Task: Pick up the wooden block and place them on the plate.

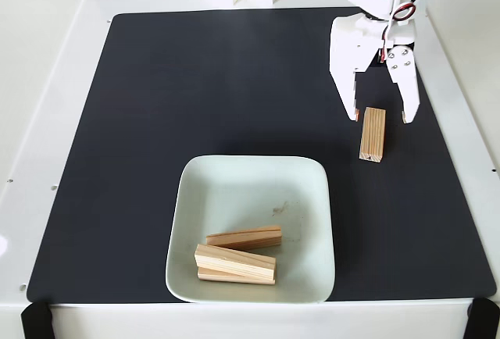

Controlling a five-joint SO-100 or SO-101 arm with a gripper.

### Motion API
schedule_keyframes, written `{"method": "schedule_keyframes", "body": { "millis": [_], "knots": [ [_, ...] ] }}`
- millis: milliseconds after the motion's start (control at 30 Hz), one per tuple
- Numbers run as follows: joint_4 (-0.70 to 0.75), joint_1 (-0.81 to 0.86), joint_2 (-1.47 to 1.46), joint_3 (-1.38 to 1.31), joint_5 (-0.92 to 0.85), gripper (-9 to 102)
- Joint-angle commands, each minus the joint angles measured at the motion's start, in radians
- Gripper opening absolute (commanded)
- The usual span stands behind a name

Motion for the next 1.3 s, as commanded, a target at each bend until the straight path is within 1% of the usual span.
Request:
{"method": "schedule_keyframes", "body": {
  "millis": [0, 200, 367, 733, 933, 1033, 1133, 1267],
  "knots": [
    [-0.012, -0.002, 0.012, 0.006, -0.005, 28],
    [-0.015, 0.000, -0.041, 0.008, -0.002, 27],
    [-0.054, 0.002, -0.089, -0.035, 0.000, 27],
    [-0.055, -0.012, -0.112, -0.055, 0.006, 27],
    [-0.130, -0.028, -0.114, -0.046, 0.008, 27],
    [-0.130, -0.032, -0.115, -0.041, 0.008, 27],
    [-0.121, -0.032, -0.115, -0.037, 0.008, 21],
    [-0.118, -0.032, -0.115, -0.034, 0.008, 7]
  ]
}}
